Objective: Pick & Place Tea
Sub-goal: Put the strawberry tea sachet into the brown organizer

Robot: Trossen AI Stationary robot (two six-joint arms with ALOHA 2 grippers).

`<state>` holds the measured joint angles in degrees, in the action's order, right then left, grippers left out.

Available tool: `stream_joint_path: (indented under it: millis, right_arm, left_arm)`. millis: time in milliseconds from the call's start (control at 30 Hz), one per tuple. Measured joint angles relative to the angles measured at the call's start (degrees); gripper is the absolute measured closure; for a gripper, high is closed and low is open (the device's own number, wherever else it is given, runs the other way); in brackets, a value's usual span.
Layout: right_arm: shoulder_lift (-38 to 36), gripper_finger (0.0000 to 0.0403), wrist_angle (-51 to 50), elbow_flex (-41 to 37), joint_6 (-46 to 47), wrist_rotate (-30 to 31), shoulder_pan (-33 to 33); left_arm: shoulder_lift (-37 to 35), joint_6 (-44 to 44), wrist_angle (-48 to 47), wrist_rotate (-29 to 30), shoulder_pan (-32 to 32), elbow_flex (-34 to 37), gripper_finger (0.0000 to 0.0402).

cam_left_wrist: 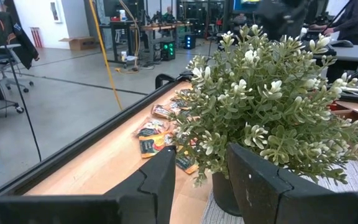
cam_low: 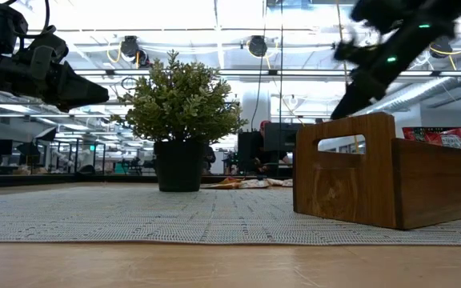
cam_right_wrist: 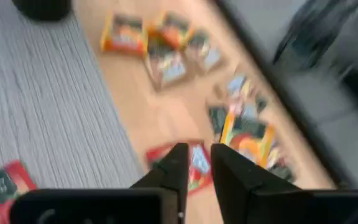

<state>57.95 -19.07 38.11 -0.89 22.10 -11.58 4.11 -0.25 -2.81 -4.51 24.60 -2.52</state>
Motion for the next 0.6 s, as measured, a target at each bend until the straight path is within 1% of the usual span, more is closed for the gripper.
stream_joint_path:
  millis: [67, 167, 233, 433, 533, 600]
  right_arm:
    - [4.8, 0.0319, -3.6, 3.7, -0.9, -6.4, -5.5]
    - [11.5, 0.0280, -3.9, 6.6, -3.9, -15.4, -12.4]
    - [15.4, 0.0252, -2.9, 8.2, -5.9, -18.9, -15.5]
    - [26.0, 0.0178, -2.4, 12.5, -10.2, -19.0, -19.4]
    - [31.0, 0.0154, -3.9, 15.4, -10.3, -19.4, -20.7]
    - [34.1, 0.0146, -5.7, 16.9, -10.5, -19.4, -21.3]
  left_arm:
    - [0.0, 0.0, 0.0, 0.0, 0.0, 0.0, 0.0254]
    - [0.0, 0.0, 0.0, 0.0, 0.0, 0.0, 0.0254]
    - [0.0, 0.0, 0.0, 0.0, 0.0, 0.0, 0.0254]
    - [0.0, 0.0, 0.0, 0.0, 0.0, 0.0, 0.0254]
    - [0.0, 0.0, 0.0, 0.0, 0.0, 0.0, 0.0254]
    - [0.0, 0.0, 0.0, 0.0, 0.0, 0.0, 0.0254]
